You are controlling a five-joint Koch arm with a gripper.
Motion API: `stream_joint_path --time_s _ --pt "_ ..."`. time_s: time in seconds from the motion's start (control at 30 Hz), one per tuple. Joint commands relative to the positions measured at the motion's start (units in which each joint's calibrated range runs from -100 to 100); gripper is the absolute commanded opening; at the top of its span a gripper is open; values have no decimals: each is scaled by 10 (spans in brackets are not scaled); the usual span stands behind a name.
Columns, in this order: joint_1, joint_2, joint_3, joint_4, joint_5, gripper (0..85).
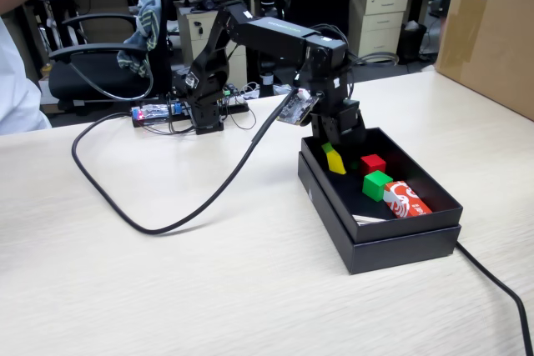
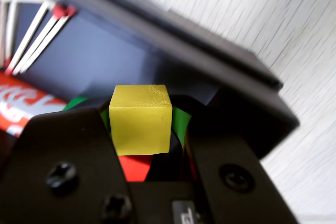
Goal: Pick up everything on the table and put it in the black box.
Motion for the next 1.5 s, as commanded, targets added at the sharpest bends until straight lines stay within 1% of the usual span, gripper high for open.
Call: stream_joint_path --time_s 0.0,0.03,0.1,0.23,0.33,0.43,0.53,0.57,0.6,0.63,0.67,0.8,1.0,1.1,1.23,1.33,1.47 --pt "-6 4 46 3 0 12" --pt "-7 11 46 3 0 13" --pt "-9 30 46 3 0 81" --pt "-10 45 47 3 0 82" --pt "-10 47 45 3 1 150" --pt "-8 41 44 3 0 270" --pt "-7 25 53 3 0 282" --pt "-7 18 57 3 0 314" --pt "-4 -2 56 3 -7 415" --pt "-3 -24 55 3 -15 449" --pt "-2 -43 55 3 -22 465" --pt "-1 -144 63 3 -52 467" --pt "-17 -285 28 3 -77 467" --pt "-37 -393 -58 26 -80 467" --pt "-76 -527 -192 72 -82 467" --pt "-107 -639 -317 139 -86 465" --pt "-143 -779 -484 189 -84 467"
